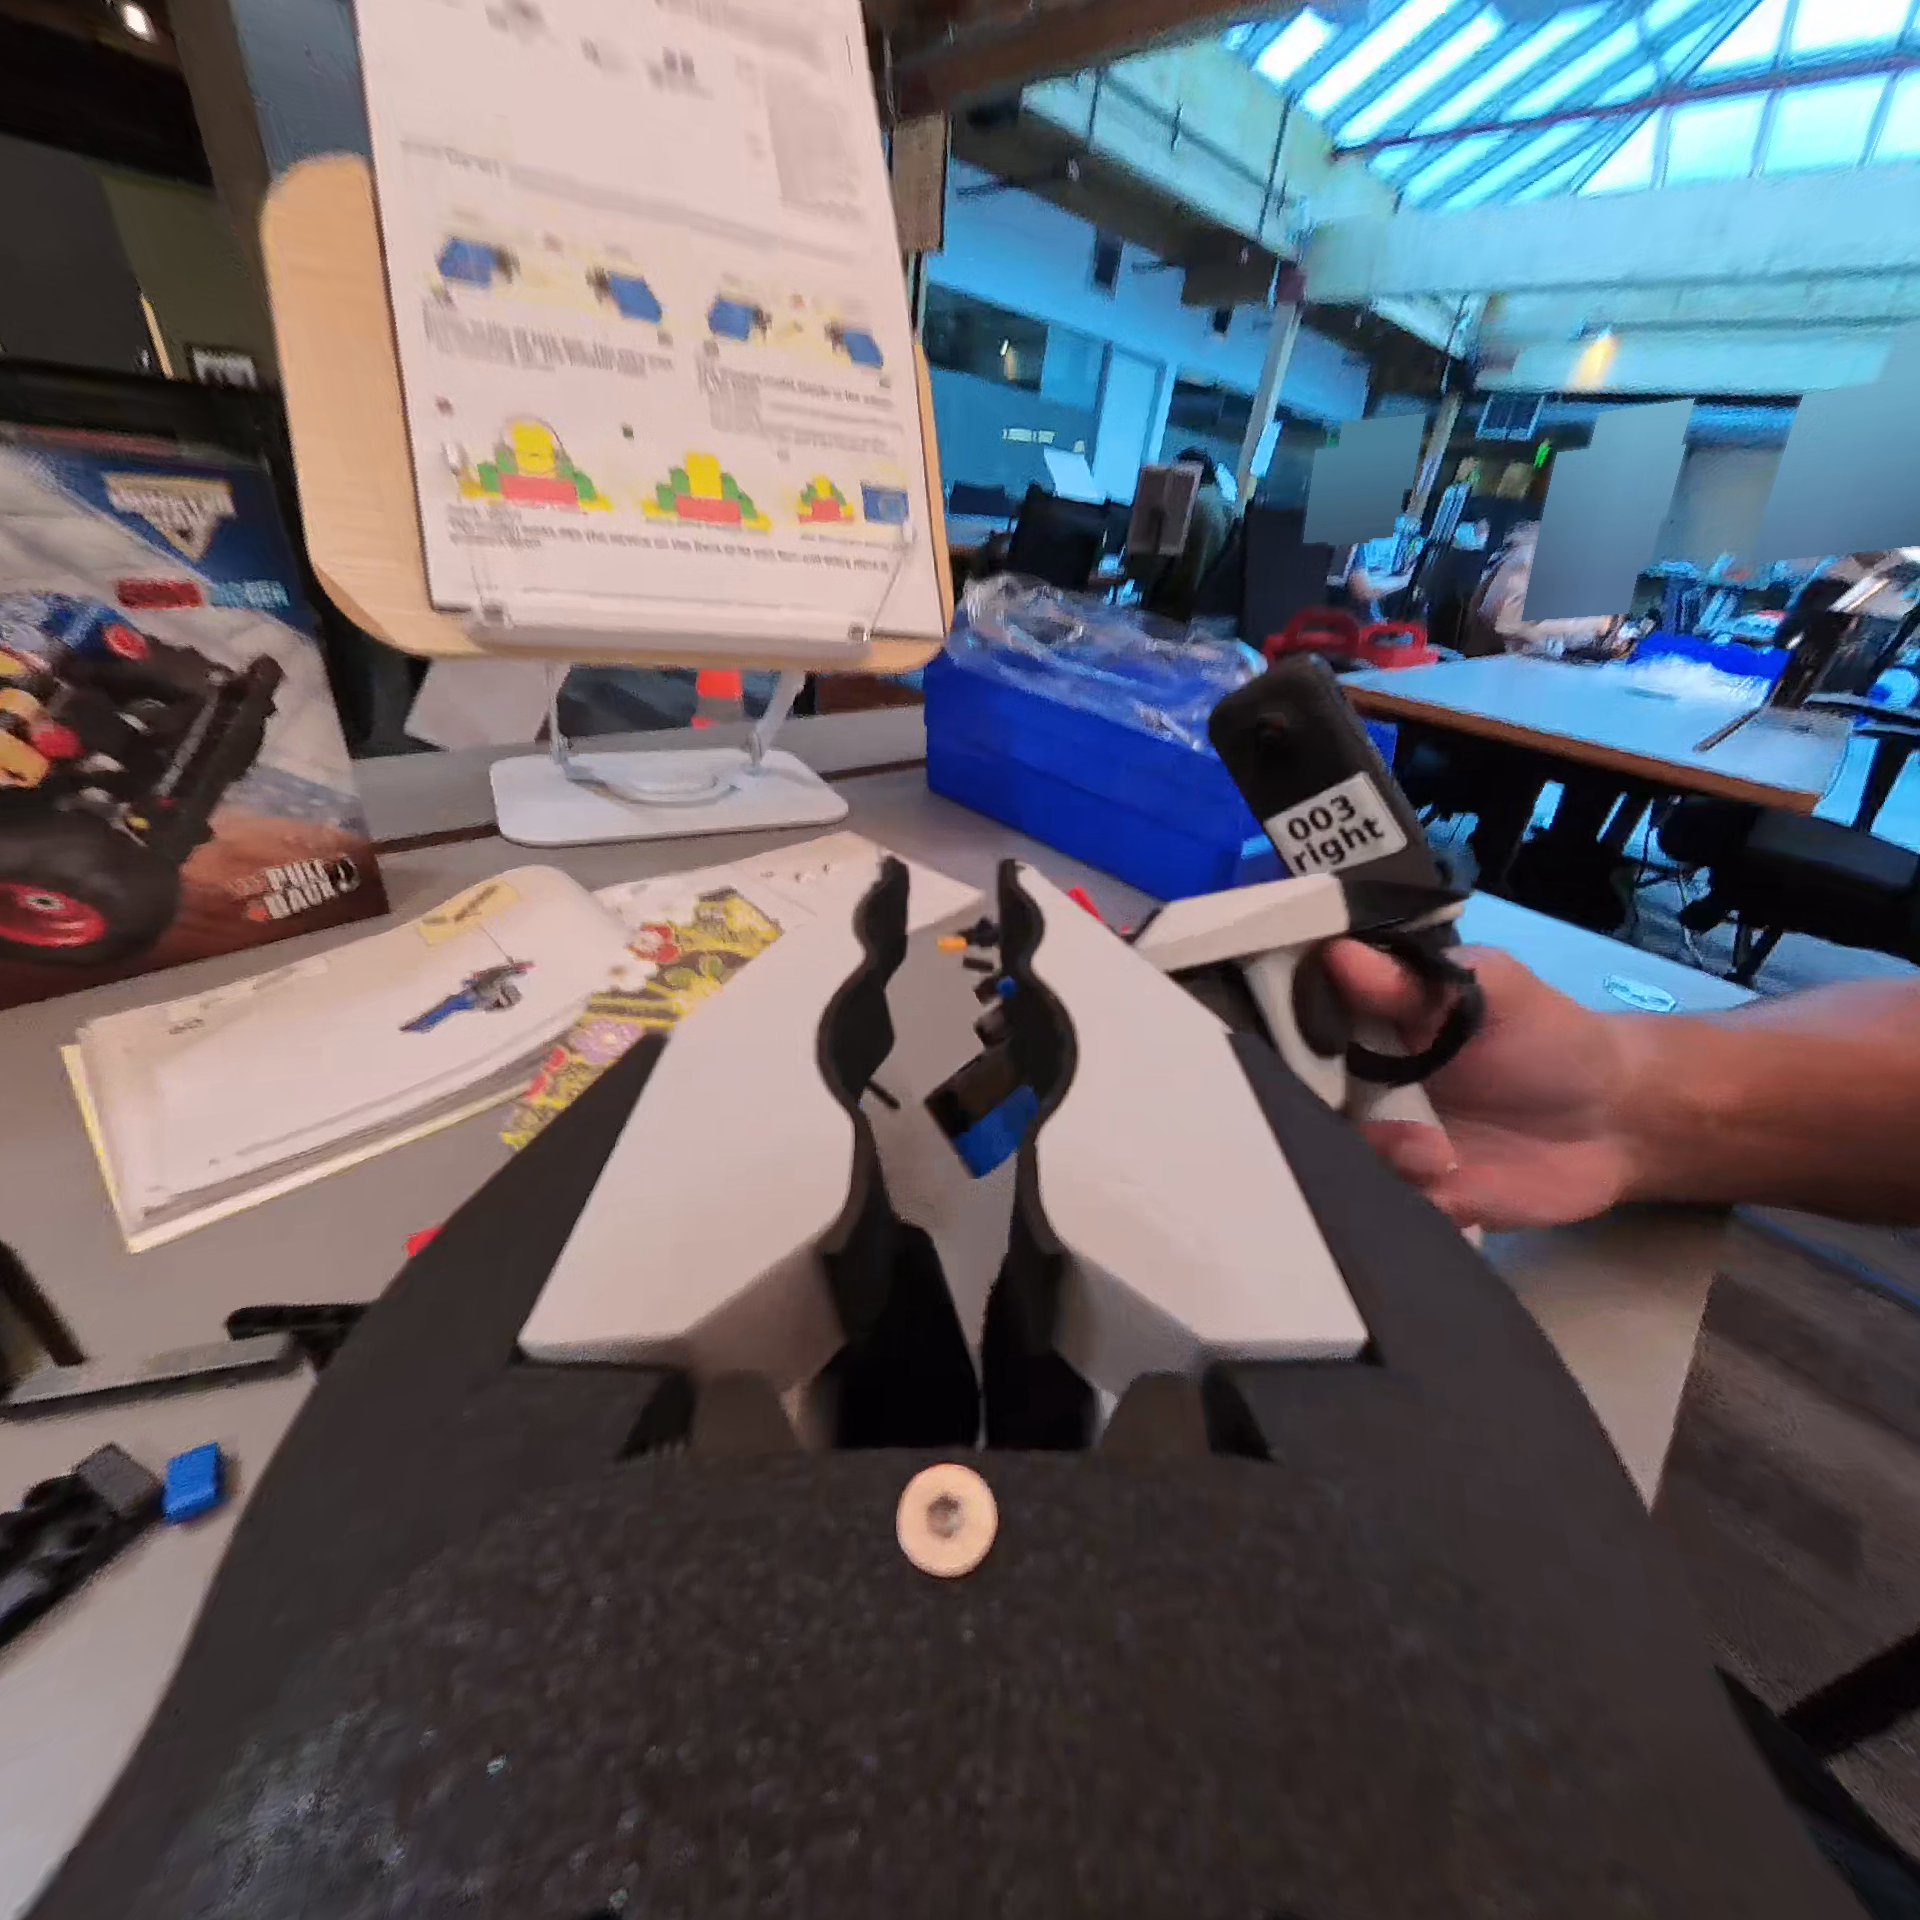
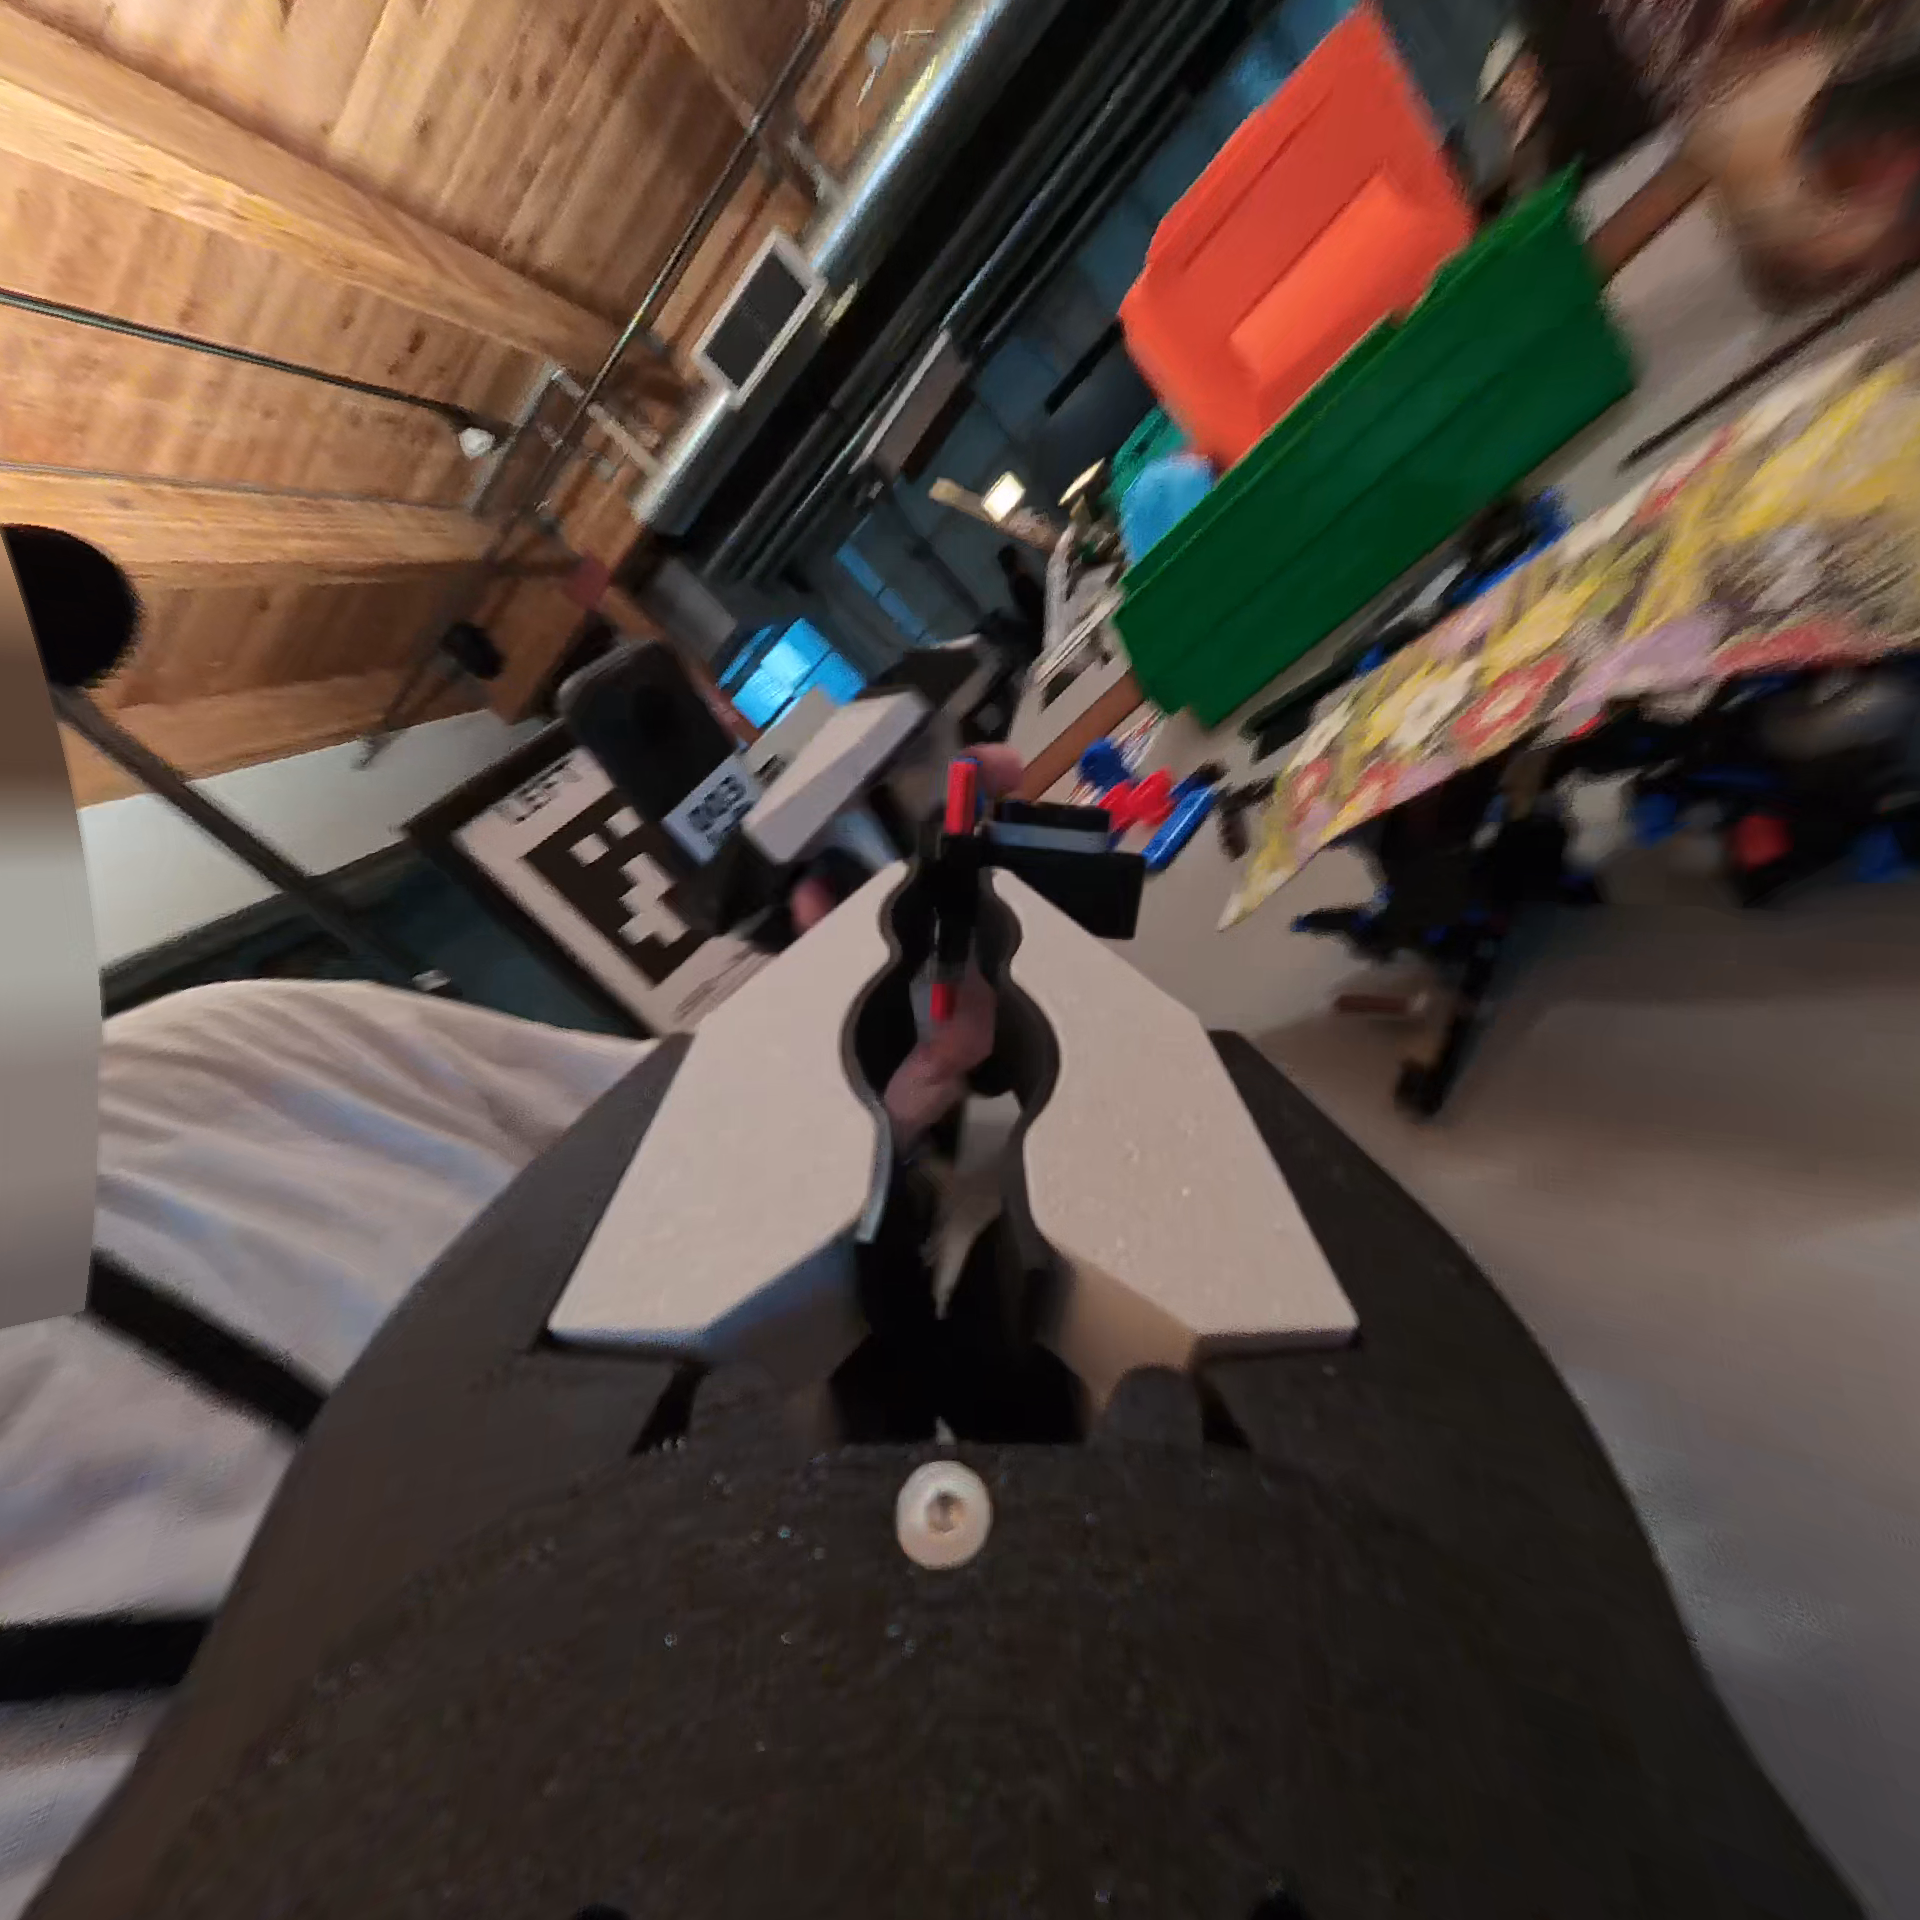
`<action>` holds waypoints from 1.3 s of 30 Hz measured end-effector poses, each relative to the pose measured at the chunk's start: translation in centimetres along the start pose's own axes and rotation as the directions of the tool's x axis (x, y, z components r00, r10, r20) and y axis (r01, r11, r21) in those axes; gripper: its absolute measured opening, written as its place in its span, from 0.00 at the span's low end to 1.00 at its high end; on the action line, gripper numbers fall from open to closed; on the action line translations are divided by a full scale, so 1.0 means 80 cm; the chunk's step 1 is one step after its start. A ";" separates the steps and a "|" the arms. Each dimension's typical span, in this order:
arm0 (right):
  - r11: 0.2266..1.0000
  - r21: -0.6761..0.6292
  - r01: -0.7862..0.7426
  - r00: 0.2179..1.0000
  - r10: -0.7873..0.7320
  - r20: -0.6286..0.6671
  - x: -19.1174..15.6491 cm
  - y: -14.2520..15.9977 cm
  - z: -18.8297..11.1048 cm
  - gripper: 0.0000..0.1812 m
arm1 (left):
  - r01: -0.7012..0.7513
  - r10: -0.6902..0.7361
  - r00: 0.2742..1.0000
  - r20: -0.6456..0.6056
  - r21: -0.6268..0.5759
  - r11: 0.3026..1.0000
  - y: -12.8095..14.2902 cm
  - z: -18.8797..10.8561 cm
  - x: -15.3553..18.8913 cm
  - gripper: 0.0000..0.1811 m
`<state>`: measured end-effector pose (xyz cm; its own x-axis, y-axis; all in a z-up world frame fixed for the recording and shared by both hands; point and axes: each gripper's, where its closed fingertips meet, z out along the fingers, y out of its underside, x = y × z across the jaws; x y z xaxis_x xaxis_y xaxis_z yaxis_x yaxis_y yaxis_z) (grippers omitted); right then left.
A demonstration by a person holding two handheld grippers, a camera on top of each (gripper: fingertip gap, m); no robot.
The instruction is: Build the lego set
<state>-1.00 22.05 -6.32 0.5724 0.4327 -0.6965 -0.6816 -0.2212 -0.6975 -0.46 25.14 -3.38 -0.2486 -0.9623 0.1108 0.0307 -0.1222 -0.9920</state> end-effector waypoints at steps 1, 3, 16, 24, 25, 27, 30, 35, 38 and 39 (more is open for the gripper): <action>0.998 0.051 0.048 0.998 -0.046 -0.033 0.005 -0.012 -0.006 0.03 | -0.007 0.007 1.000 0.002 0.013 1.000 -0.007 -0.007 -0.002 0.11; 0.989 0.146 0.034 0.997 -0.024 -0.068 0.012 -0.038 -0.020 0.03 | -0.026 0.028 0.999 0.040 -0.038 0.999 -0.001 -0.015 -0.011 0.14; 0.997 -0.069 0.025 0.999 -0.024 0.021 -0.017 0.023 0.012 0.04 | 0.188 -0.207 0.962 -0.180 -0.119 0.975 0.030 -0.026 0.031 0.07; 0.984 -0.171 -0.039 0.999 0.034 -0.036 -0.005 0.045 0.021 0.03 | -0.043 0.015 0.973 -0.229 -0.116 0.992 0.037 -0.048 0.031 0.18; 0.972 -0.216 -0.088 0.996 0.079 -0.052 0.001 0.051 0.020 0.03 | -0.171 0.136 0.962 -0.235 -0.132 0.976 0.044 -0.051 0.034 0.21; 0.929 -0.321 -0.184 0.983 0.174 -0.059 0.005 0.068 0.019 0.03 | -0.440 0.400 0.892 -0.211 -0.205 0.874 0.064 -0.052 0.030 0.30; 0.905 -0.338 -0.260 0.966 0.247 -0.081 0.011 0.075 0.021 0.03 | -0.697 0.680 0.710 -0.183 -0.314 0.645 0.089 -0.045 0.016 0.31; 0.873 -0.409 -0.267 0.963 0.259 -0.074 0.007 0.094 0.023 0.03 | -0.747 0.725 0.650 -0.230 -0.370 0.552 0.116 -0.036 0.019 0.29; 0.871 -0.433 -0.231 0.972 0.220 -0.077 0.005 0.099 0.022 0.03 | -0.732 0.704 0.671 -0.233 -0.361 0.578 0.115 -0.037 0.022 0.24; 0.871 -0.442 -0.215 0.976 0.203 -0.076 0.004 0.099 0.022 0.03 | -0.729 0.704 0.674 -0.226 -0.358 0.583 0.114 -0.037 0.022 0.24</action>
<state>-7.02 21.98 -11.80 0.4555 0.3112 -0.8341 -0.5153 -0.6719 -0.5320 -3.50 23.07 -12.43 -0.3645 -0.6792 -0.6371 -0.1476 0.7177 -0.6806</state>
